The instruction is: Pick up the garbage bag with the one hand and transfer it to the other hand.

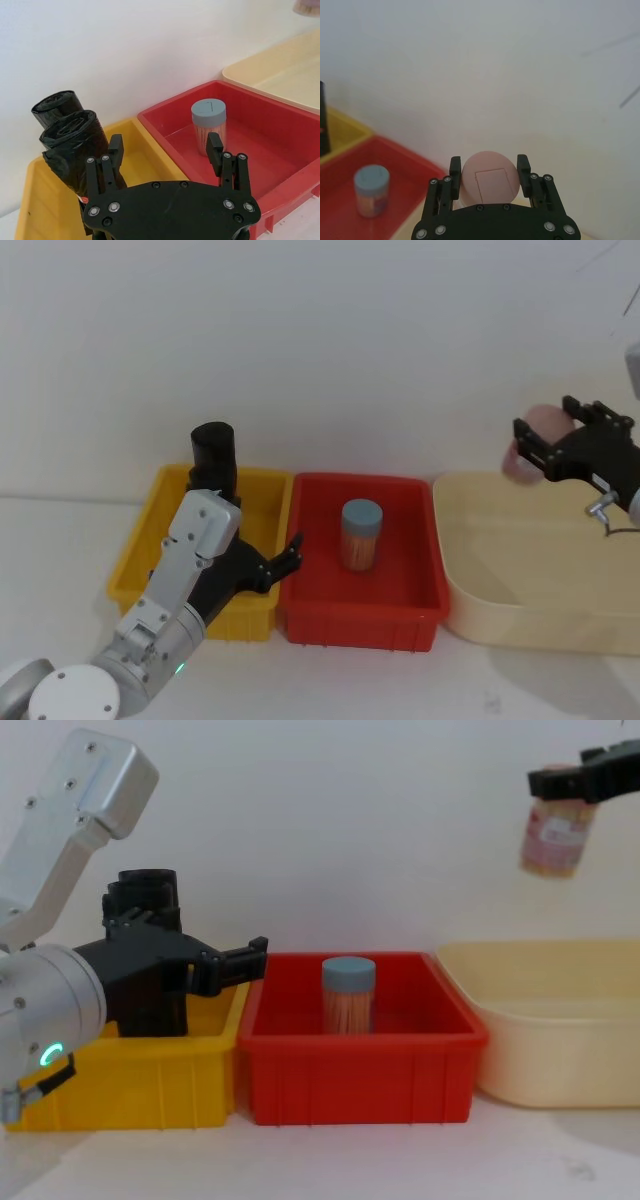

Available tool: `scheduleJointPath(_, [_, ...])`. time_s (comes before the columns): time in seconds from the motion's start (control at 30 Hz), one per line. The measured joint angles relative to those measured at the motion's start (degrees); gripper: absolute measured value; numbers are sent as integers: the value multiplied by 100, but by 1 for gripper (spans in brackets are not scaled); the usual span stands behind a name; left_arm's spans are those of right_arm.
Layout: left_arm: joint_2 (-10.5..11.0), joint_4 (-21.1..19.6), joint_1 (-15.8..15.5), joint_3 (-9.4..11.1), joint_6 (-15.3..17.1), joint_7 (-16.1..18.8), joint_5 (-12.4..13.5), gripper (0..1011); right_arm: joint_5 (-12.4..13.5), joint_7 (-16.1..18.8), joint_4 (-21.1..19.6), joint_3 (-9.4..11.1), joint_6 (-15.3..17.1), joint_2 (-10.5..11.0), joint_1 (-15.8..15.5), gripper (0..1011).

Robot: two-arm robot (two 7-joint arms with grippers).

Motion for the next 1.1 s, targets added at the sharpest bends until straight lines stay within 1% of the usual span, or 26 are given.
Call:
scheduleJointPath(0.07, [0,0,0,0,0,0,0,1001,-26,-7,81,43,77,40,-3,666])
scheduleJointPath(0.2, [0,0,0,0,0,0,0,1001,-83,-3,224,48,165,84,-2,666])
scheduleJointPath(0.37, [0,0,0,0,0,0,0,1001,-170,37,462,-19,255,114,27,666])
scheduleJointPath(0.4, [0,0,0,0,0,0,0,1001,-214,57,563,-51,284,120,45,666])
scheduleJointPath(0.57, [0,0,0,0,0,0,0,1001,-312,113,819,-148,330,127,98,665])
scheduleJointPath(0.7, [0,0,0,0,0,0,0,1001,-362,136,941,-195,356,130,125,670])
scheduleJointPath(0.8, [0,0,0,0,0,0,0,1001,-392,155,1021,-225,368,132,141,712])
scheduleJointPath(0.83, [0,0,0,0,0,0,0,1001,-398,159,1034,-229,370,132,145,780])
scheduleJointPath(0.87, [0,0,0,0,0,0,0,1001,-405,162,1052,-234,373,133,148,795])
scheduleJointPath(0.9, [0,0,0,0,0,0,0,1001,-409,163,1064,-239,376,133,151,833])
scheduleJointPath(0.93, [0,0,0,0,0,0,0,1001,-423,169,1092,-250,384,134,155,833])
scheduleJointPath(0.97, [0,0,0,0,0,0,0,1001,-427,170,1101,-253,387,134,157,886])
scheduleJointPath(1.03, [0,0,0,0,0,0,0,1001,-442,176,1132,-264,392,136,166,949])
scheduleJointPath(1.1, [0,0,0,0,0,0,0,1001,-448,180,1149,-270,396,136,168,979])
